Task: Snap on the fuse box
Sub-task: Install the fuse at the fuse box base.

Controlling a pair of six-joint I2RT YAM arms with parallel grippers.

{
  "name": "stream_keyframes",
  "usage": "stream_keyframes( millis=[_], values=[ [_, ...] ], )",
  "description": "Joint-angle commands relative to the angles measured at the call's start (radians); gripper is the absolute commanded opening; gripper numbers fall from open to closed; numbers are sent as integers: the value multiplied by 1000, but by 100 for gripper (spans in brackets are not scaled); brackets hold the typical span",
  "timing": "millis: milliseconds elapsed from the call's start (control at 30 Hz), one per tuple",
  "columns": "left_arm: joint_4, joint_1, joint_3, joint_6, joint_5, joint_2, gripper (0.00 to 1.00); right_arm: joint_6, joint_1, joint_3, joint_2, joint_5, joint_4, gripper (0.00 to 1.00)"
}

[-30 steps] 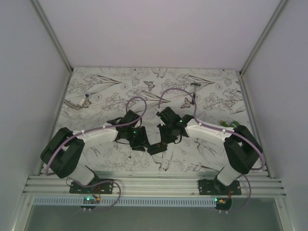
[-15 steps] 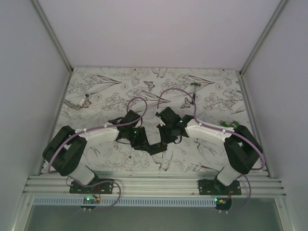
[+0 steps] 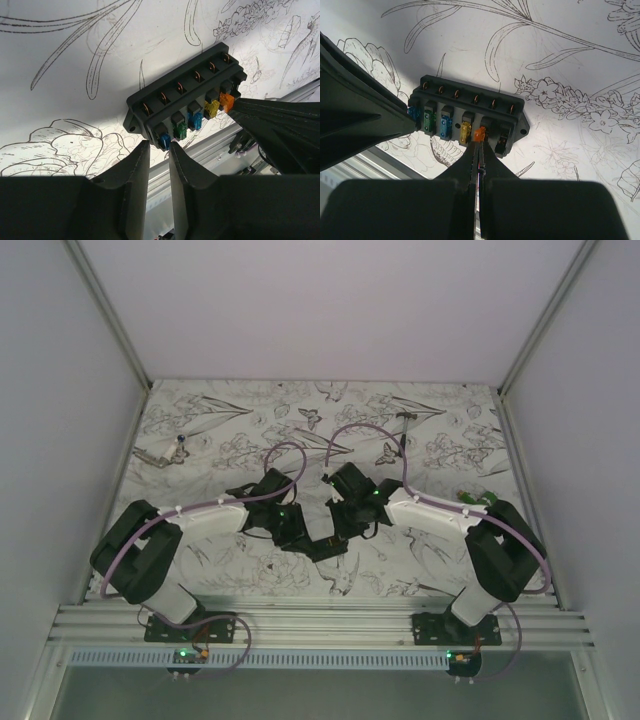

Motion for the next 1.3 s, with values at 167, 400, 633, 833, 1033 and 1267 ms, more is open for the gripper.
stream_keyframes(
  millis=[167, 400, 633, 833, 1033, 1267],
  values=[
    [-88, -4, -38, 12, -103, 45, 23, -76, 3, -46, 56, 160, -196, 0],
    [-98, -2, -41, 18, -108, 42, 23, -87, 6, -40, 61, 162, -185, 0],
    [-98, -3, -38, 19, -105, 37, 23, -63, 38, -13, 38, 135, -137, 0],
    [-102, -1, -37, 29, -110, 18, 23, -51, 10, 28, -108, 193, -176, 8],
    [-102, -1, -31, 34, -106, -5, 25, 56, -25, 14, -155, 11, -67, 21],
    [-104, -1, -29, 30, -108, -20, 26, 160, -50, -7, -102, -73, 13, 22]
  ],
)
